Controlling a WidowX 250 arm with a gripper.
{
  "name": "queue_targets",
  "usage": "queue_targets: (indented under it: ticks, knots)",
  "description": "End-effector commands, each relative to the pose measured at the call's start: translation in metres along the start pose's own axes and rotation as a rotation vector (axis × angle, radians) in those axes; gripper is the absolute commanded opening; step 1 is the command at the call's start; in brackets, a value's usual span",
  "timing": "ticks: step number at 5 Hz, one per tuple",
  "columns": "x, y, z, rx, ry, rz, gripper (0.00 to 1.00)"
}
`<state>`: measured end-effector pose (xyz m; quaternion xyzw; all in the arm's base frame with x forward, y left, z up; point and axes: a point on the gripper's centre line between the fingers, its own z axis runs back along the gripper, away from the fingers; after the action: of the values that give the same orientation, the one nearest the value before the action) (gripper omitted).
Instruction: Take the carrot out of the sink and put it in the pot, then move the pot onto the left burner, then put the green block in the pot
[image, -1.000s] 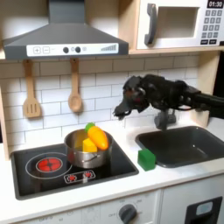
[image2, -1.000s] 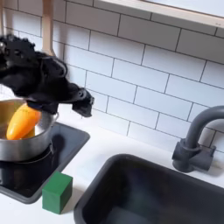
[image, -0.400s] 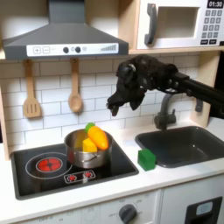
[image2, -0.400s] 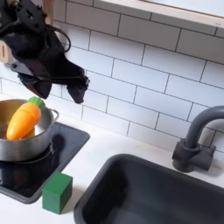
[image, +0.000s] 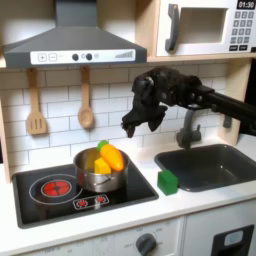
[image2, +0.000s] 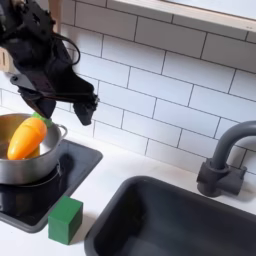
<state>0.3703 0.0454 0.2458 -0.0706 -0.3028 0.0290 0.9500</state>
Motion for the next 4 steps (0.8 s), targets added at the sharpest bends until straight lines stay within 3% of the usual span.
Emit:
queue_targets:
  ticks: [1,4]
  knots:
    - [-0.007,0.007,-0.01,0.012,0.018,-0.001,1.0]
    - [-0.022,0.019,-0.024,0.03,0.042,0.007,1.0]
